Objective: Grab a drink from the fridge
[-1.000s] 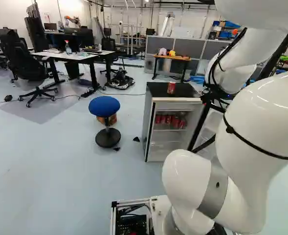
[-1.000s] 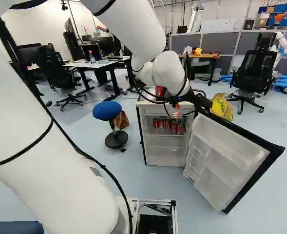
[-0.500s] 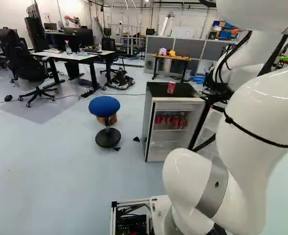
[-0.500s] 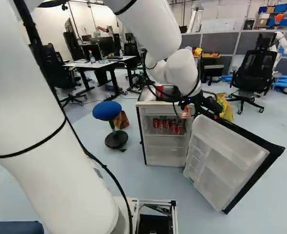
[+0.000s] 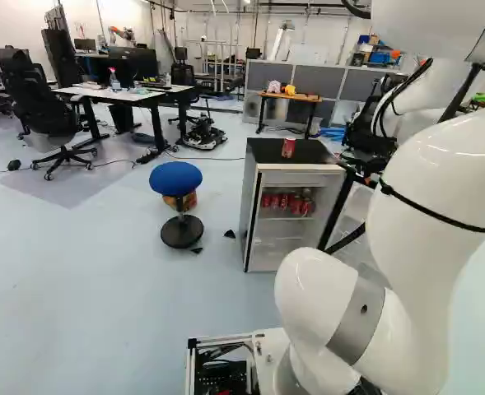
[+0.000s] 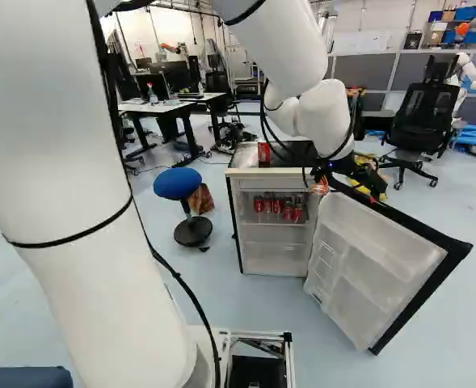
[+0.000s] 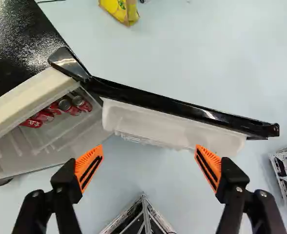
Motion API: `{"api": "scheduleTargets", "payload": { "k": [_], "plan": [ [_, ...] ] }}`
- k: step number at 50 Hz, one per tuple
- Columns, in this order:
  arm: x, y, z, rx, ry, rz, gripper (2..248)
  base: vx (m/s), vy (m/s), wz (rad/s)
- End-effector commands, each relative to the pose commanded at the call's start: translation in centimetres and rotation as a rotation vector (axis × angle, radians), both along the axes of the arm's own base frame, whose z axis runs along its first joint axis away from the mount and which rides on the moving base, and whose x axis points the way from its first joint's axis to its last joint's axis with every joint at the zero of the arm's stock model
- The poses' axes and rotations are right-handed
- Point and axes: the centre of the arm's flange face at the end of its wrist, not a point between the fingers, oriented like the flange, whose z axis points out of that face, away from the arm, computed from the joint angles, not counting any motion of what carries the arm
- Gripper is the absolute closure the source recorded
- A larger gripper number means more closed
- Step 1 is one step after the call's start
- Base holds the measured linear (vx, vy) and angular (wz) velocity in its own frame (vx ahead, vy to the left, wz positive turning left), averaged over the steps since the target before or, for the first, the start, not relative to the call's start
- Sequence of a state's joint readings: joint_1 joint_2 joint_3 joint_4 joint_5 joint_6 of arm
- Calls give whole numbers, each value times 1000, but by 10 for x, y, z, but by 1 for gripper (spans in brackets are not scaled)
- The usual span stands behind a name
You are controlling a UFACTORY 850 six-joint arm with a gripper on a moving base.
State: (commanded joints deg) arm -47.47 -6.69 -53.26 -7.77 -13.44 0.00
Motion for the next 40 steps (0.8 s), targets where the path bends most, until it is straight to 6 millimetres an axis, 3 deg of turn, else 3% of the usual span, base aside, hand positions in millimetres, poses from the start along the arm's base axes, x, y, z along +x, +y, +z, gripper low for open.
{"api": "scheduleTargets", "payload": {
  "k": [40],
  "plan": [
    [23, -71, -5, 78, -18, -126, 3, 0, 0, 0]
  ]
}}
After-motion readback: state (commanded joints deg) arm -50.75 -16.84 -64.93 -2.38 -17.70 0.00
